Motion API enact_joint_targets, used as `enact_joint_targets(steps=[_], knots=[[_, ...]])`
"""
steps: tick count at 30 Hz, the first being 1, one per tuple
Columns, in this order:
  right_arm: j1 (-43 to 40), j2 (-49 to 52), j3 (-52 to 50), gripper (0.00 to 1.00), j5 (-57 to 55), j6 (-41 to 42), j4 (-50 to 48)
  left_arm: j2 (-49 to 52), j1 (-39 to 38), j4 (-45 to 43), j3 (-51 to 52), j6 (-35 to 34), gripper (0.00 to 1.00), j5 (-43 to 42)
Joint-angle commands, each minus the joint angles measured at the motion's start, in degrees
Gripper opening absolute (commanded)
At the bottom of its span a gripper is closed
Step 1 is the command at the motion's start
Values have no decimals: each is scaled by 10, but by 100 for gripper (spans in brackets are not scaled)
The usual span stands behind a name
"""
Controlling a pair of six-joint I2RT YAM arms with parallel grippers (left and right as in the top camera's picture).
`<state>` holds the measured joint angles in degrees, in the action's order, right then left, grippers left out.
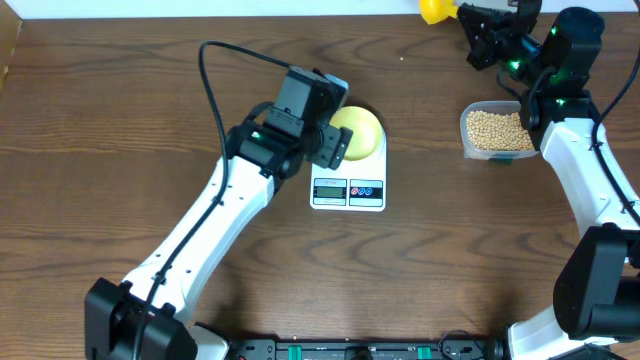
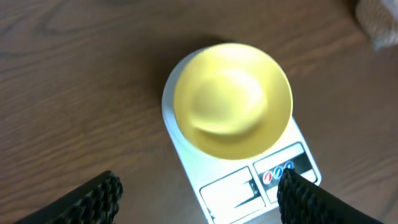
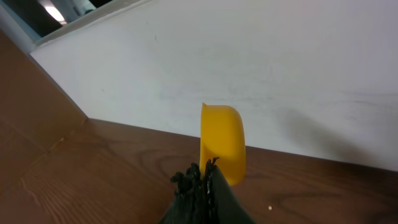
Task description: Scoop item into bowl and weigh 50g on scale
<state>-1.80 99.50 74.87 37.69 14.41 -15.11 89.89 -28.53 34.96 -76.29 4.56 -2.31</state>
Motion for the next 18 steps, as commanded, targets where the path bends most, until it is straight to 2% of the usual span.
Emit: enact_joint_targets(steps=[1,8,18], knots=[[0,3,10,1,0,-8,0,-8,-16,9,-2,14,82,30],[4,3,10,1,0,-8,0,-7,-41,26,-2,11,82,31],[4,3,10,1,0,-8,12,8,-77,47,-2,-44,82,84]])
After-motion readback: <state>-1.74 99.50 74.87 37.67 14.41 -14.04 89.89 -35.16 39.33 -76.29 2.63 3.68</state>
